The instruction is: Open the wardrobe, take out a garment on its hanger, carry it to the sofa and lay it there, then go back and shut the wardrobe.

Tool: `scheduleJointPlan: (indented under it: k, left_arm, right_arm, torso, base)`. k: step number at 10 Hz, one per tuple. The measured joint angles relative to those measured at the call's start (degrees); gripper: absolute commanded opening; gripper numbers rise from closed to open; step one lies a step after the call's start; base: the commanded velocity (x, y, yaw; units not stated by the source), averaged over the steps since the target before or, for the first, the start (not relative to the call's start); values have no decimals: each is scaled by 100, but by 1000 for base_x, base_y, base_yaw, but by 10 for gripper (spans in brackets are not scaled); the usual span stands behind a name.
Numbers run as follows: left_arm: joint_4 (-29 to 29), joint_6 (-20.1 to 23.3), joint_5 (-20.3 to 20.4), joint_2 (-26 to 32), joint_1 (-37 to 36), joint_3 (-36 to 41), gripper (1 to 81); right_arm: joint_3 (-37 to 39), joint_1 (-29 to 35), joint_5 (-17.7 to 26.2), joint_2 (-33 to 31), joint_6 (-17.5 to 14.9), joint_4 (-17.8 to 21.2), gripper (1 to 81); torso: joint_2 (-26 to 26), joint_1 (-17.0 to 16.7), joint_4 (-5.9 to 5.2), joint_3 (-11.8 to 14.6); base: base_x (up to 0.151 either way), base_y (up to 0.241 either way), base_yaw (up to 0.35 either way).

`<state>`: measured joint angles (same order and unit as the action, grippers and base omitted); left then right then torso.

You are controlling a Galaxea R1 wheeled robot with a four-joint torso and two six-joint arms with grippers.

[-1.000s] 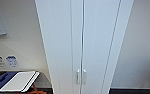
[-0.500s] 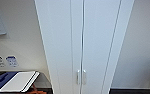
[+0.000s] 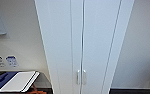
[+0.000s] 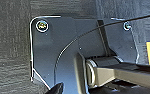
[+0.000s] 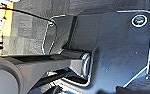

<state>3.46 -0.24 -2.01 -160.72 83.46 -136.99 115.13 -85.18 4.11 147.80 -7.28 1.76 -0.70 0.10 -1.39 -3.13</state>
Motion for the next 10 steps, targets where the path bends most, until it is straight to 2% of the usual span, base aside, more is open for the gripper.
scheduleJointPlan:
  k: [6,10]
  left_arm:
    - [15,2,-77,1676,-603,2414,811]
    - [325,2,-123,2514,-1268,3751,811]
  right_arm:
    - [-2031,913,44,-1282,72,9,811]
    - [-3322,1925,85,-2037,76,6,811]
  torso:
    - [2,2,0,0]
    - [4,2,0,-5]
  base:
    - [0,0,0]
    - [0,0,0]
